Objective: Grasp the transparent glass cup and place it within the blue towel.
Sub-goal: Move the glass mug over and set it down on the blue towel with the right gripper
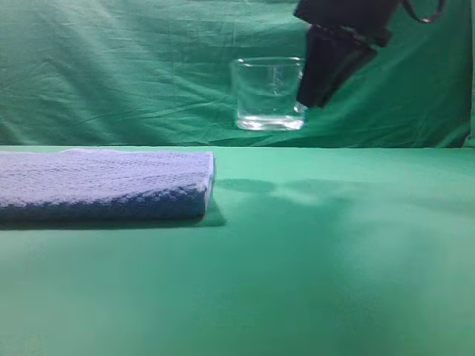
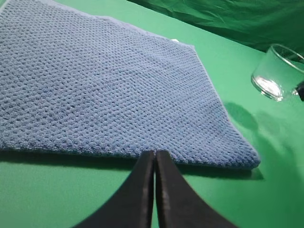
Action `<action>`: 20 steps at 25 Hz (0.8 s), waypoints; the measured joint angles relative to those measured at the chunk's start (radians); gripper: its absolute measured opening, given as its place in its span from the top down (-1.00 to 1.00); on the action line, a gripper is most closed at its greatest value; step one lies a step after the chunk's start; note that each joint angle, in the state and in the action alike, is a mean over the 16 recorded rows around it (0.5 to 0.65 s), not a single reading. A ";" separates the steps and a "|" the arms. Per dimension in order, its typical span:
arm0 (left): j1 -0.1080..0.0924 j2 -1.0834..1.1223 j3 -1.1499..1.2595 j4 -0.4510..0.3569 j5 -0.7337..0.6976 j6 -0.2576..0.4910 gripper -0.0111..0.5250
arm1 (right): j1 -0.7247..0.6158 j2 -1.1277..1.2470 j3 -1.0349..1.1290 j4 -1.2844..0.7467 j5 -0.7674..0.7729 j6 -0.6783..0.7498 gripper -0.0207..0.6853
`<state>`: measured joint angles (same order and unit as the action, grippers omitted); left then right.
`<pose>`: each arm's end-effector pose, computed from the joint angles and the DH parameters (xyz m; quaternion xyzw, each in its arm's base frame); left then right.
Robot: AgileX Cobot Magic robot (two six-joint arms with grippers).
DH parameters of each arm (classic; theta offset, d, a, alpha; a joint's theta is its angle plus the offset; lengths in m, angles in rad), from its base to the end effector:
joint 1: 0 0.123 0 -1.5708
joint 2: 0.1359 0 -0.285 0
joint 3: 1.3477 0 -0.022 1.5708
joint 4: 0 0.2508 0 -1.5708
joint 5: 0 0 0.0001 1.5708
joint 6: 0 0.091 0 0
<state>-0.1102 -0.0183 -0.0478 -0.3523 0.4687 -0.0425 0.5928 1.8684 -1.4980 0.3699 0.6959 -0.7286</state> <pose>0.0457 -0.0194 0.1907 -0.0530 0.7991 -0.1995 0.5646 0.3353 0.2513 0.2609 -0.4975 0.8041 0.1341 0.2964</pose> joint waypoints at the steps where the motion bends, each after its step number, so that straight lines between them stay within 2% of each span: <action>1: 0.000 0.000 0.000 0.000 0.000 0.000 0.96 | 0.023 0.014 -0.023 0.002 -0.003 0.000 0.66; 8: 0.000 0.000 0.000 0.000 0.000 0.000 0.96 | 0.159 0.162 -0.188 0.011 -0.016 0.000 0.66; 15: 0.000 0.000 0.000 0.000 0.000 0.000 0.96 | 0.228 0.326 -0.320 0.009 -0.019 0.000 0.66; 20: 0.000 0.000 0.000 0.000 0.000 0.000 0.96 | 0.243 0.397 -0.370 0.009 -0.022 0.009 0.49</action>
<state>-0.1102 -0.0183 -0.0478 -0.3523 0.4687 -0.0425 0.8362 2.2652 -1.8684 0.3789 0.6740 -0.7197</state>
